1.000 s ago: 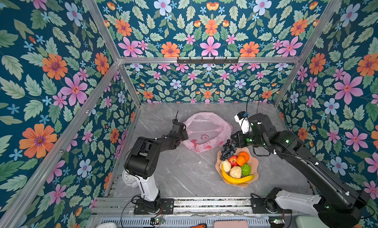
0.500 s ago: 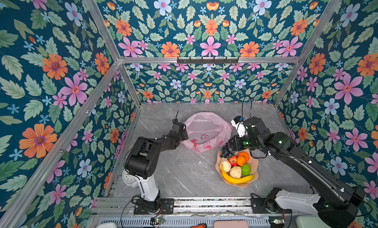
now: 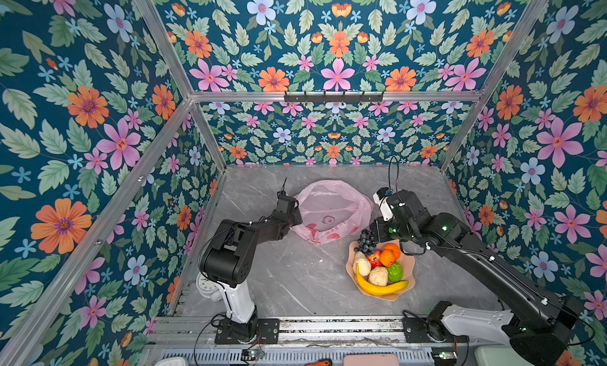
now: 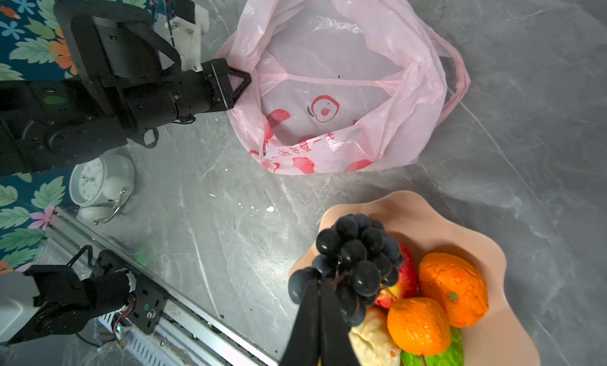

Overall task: Take the fake fruits out of the plastic bag
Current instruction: 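Lower the dark grapes onto the fruit in the peach bowl with the right gripper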

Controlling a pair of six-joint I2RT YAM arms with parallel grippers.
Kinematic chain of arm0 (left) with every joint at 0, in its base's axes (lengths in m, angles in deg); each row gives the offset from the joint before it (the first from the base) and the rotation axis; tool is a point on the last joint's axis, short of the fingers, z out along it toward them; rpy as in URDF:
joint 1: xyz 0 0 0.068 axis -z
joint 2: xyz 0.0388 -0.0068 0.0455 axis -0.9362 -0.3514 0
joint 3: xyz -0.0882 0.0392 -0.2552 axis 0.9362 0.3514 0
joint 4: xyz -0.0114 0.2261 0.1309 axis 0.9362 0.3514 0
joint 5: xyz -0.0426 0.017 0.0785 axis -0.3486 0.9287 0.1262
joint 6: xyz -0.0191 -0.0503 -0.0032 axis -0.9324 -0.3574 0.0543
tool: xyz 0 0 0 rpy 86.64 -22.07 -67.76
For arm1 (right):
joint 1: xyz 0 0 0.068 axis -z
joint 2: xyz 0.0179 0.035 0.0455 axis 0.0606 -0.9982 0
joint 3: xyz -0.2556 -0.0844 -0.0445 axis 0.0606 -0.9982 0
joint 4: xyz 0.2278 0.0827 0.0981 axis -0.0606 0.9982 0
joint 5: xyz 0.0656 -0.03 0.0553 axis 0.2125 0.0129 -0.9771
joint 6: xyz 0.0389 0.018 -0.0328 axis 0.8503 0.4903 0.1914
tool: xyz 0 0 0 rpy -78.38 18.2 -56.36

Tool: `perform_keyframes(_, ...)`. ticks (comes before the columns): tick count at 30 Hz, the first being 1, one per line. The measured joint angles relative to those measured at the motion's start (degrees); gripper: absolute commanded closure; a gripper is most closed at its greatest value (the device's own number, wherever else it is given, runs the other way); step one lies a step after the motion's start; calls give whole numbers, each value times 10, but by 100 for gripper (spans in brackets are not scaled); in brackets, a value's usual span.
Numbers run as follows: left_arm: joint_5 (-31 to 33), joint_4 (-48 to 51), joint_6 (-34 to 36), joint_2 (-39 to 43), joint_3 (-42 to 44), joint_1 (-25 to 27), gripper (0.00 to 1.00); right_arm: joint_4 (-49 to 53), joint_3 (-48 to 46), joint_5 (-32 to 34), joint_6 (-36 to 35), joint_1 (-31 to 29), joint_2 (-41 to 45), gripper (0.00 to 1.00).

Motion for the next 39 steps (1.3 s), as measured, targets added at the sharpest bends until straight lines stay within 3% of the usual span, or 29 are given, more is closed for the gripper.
perform_keyframes(16,0,2,0,-2,-1,0,100,4,-59,16,5,61,12,100)
perform_keyframes(39,0,2,0,-4,-2,0,100,57,-165,106,13,117,48,100)
